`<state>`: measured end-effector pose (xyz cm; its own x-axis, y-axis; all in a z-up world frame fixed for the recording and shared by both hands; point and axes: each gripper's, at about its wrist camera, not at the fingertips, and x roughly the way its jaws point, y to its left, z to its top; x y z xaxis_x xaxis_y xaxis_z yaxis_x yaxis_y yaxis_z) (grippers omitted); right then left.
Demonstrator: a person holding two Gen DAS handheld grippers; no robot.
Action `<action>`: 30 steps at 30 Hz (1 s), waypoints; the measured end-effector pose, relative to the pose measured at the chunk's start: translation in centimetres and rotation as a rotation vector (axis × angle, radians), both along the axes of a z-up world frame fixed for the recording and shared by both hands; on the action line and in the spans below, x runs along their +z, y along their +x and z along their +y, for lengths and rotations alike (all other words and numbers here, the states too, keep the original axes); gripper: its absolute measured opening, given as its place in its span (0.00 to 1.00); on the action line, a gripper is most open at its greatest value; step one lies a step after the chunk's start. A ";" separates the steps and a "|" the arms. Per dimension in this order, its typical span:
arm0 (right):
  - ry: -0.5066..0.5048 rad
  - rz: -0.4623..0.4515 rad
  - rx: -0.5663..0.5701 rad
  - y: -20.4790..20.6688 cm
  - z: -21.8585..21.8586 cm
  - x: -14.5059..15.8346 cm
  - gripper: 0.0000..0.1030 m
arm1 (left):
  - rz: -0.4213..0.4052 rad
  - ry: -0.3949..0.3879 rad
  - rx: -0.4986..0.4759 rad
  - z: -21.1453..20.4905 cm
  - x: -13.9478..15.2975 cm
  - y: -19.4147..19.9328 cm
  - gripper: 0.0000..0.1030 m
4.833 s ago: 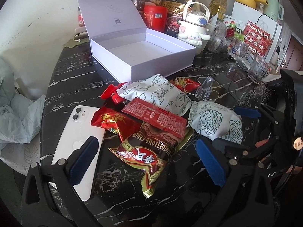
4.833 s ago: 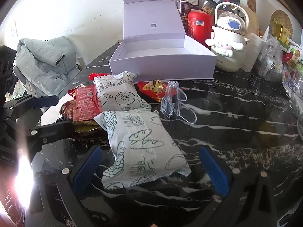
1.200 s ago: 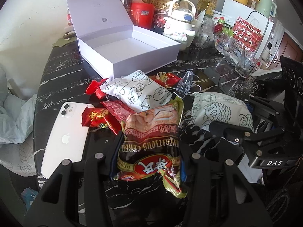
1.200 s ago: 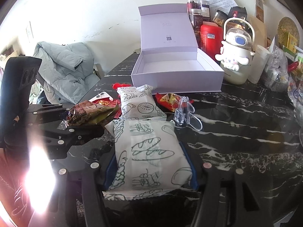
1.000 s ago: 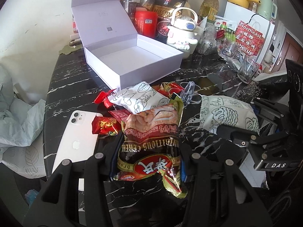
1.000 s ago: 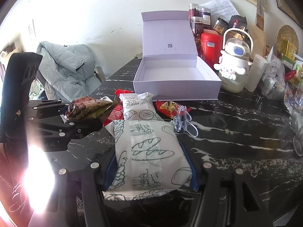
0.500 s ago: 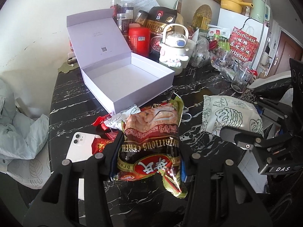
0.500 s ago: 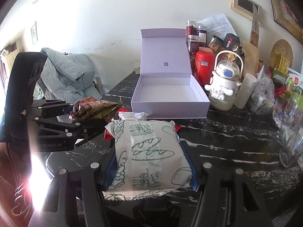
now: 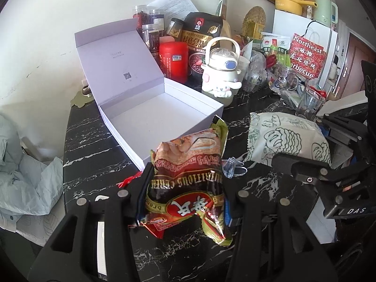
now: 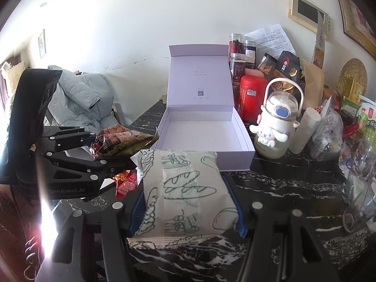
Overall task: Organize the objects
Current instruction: 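Lift both held bags and carry them over the lavender gift box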
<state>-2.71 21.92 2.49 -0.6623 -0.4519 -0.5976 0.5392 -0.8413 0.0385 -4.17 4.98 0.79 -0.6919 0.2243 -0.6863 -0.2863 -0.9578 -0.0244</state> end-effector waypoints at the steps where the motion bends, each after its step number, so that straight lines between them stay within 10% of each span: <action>1: -0.002 0.002 0.002 -0.4 0.0 0.1 0.60 | -0.003 0.003 0.001 -0.1 0.0 -0.5 0.45; 30: 0.024 0.097 0.045 -12.2 -3.7 4.7 0.60 | 0.031 -0.046 0.099 -2.8 3.9 -12.8 0.45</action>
<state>-14.86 18.20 7.16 -0.6970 -0.4687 -0.5426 0.5768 -0.8161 -0.0361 -16.96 2.22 4.71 -0.7304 0.1230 -0.6718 -0.1905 -0.9813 0.0274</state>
